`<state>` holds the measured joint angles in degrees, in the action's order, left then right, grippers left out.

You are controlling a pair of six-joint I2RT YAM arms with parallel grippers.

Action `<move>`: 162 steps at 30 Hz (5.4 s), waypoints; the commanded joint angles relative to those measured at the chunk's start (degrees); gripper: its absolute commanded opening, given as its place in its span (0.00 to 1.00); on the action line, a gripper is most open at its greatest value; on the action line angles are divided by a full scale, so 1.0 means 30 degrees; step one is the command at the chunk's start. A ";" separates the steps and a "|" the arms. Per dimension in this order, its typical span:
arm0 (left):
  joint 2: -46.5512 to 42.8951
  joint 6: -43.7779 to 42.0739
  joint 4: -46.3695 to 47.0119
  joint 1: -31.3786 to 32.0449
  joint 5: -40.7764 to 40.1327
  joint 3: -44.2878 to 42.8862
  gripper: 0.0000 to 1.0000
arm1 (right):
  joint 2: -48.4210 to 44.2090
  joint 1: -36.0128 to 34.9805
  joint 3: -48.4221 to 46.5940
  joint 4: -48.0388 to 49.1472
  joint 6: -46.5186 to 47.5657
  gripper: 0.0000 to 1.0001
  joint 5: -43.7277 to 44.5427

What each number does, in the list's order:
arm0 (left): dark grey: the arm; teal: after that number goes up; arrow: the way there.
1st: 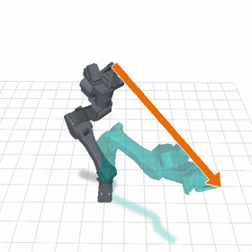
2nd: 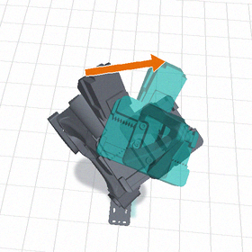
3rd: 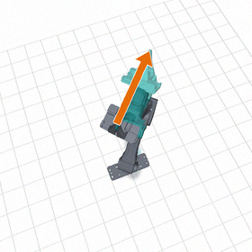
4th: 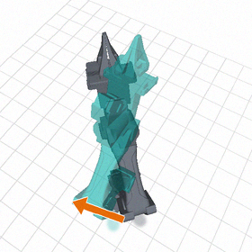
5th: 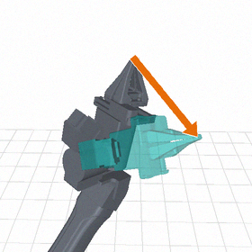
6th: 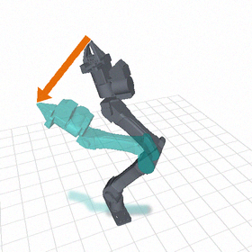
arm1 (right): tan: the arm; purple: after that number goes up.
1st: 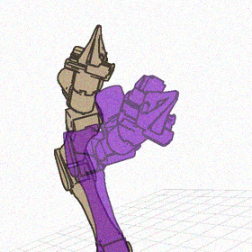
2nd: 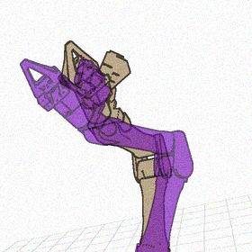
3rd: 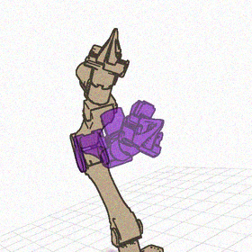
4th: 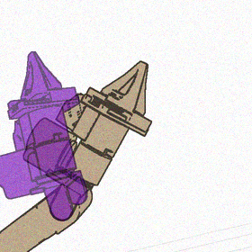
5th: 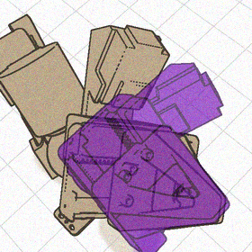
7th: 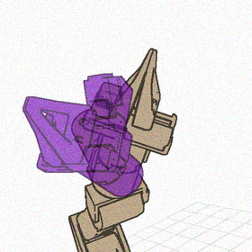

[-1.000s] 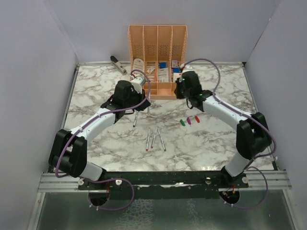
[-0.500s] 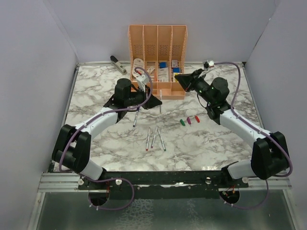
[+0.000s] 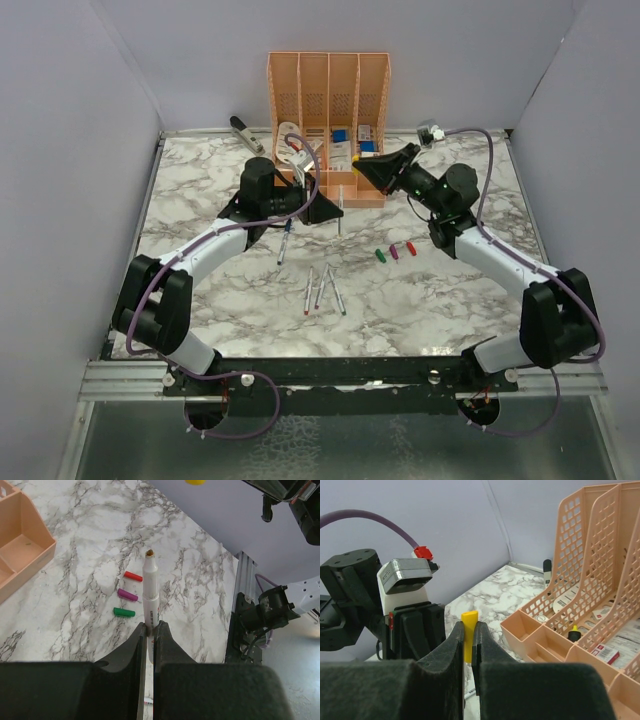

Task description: Insert the pens into the pen caps

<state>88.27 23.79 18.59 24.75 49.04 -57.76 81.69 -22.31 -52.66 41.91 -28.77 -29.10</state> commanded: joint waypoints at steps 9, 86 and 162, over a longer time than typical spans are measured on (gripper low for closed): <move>-0.0019 0.0126 0.0584 0.0252 0.1228 -0.0489 0.00 | 0.1408 -0.0316 0.0302 0.3689 -0.1840 0.01 -0.1354; 0.0024 0.1126 0.2018 0.0247 -0.0201 -0.0073 0.00 | 0.1872 -0.1266 0.0384 0.3411 -0.0516 0.01 -0.0248; 0.0577 0.1009 0.2282 0.0077 -0.0432 -0.0508 0.00 | 0.2370 -0.1354 0.0100 0.2794 -0.0524 0.01 0.0042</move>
<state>90.06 27.14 23.55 25.19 47.66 -57.58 89.14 -25.93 -53.15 50.04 -30.41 -29.17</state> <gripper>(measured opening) 0.058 0.053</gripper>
